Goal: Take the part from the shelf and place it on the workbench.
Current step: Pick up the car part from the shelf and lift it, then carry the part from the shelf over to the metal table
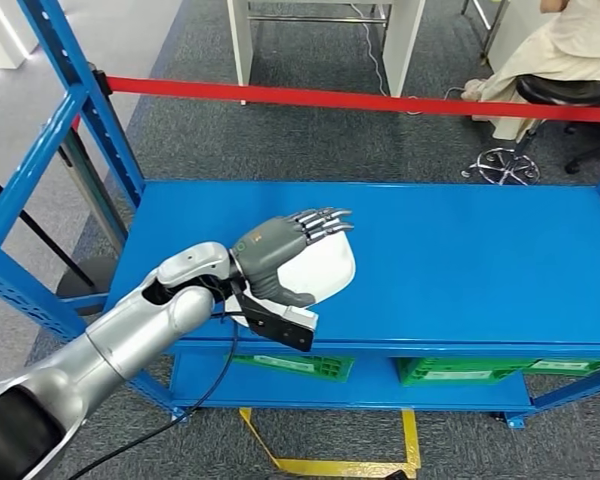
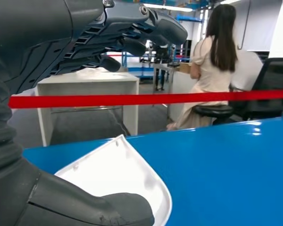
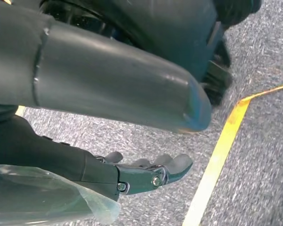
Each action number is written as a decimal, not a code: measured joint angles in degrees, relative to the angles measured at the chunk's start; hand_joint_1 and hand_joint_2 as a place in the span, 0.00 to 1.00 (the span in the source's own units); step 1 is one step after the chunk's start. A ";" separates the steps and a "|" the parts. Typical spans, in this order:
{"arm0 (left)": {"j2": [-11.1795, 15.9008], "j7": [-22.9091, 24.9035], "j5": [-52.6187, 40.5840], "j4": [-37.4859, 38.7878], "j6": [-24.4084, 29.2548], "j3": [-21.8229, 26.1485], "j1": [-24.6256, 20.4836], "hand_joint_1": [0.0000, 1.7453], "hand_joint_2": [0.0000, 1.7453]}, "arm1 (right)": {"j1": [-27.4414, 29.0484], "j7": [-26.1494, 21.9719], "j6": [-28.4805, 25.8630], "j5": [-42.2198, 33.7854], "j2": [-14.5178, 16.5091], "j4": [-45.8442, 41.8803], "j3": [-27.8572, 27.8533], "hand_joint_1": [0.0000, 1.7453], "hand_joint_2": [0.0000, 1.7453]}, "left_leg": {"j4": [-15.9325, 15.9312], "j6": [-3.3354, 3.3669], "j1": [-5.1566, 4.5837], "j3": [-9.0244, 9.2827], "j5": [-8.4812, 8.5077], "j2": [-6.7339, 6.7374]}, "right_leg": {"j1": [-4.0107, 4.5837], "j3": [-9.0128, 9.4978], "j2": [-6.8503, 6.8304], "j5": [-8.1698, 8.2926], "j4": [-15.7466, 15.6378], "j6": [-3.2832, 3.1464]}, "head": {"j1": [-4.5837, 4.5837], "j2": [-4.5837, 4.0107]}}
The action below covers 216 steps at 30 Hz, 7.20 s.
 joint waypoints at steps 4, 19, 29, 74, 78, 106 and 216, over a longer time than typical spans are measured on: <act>-0.02 -0.20 0.64 -0.84 0.07 -0.42 1.09 0.00 1.00 | 0.08 0.01 -0.01 0.07 0.00 0.00 0.00 0.00 0.00 | 0.19 0.07 -0.08 0.02 -0.12 0.02 | -0.09 -2.13 -0.03 0.33 4.24 0.27 | -0.04 0.00; 0.19 -1.89 3.88 -5.21 -0.36 -1.90 1.95 0.00 1.00 | -0.06 0.16 0.06 0.43 0.00 0.00 -0.19 0.00 0.00 | 15.88 -2.52 -0.07 -7.19 -5.86 0.02 | -0.34 5.14 0.16 4.88 -9.07 -1.75 | -0.60 0.00; -0.21 -2.68 6.61 -8.02 -1.23 -2.47 2.27 0.00 1.00 | -0.24 0.39 0.06 0.55 0.02 0.00 -0.28 0.00 0.00 | 0.64 -0.11 -0.14 -0.79 0.19 -0.02 | -0.16 2.90 0.09 2.00 -5.39 0.08 | -0.32 0.01; -1.55 6.84 -9.37 12.94 6.82 -1.85 0.74 0.00 1.00 | -0.20 0.33 0.66 1.60 0.02 0.00 -0.99 0.00 0.00 | 3.29 -1.99 -0.32 -1.43 -1.94 -0.02 | -0.27 4.73 0.21 5.36 -9.28 -1.39 | -0.30 0.00; -2.75 8.82 -11.17 15.31 9.88 -1.73 1.57 0.00 1.00 | -0.28 0.31 0.66 1.62 0.02 0.00 -1.04 0.00 0.00 | 16.37 -2.80 -0.04 -7.32 -7.64 0.03 | -0.31 4.82 0.14 5.27 -9.30 -1.92 | -0.49 0.00; -8.99 17.67 -19.97 31.70 10.31 5.41 0.19 1.00 1.00 | -0.21 0.86 0.28 1.34 0.42 0.00 -1.81 0.00 0.00 | 7.48 -2.41 -0.15 -3.69 -3.85 -0.06 | -0.33 4.89 0.06 5.22 -9.31 -1.67 | -0.32 0.01; -15.18 -13.16 17.01 -15.49 41.56 34.65 22.45 1.00 1.00 | 0.02 -0.19 -4.16 2.08 1.98 0.00 -5.20 0.00 0.00 | -2.00 0.68 -0.64 1.06 0.64 0.59 | 0.25 -1.25 -0.18 -2.69 4.54 0.44 | -0.12 0.00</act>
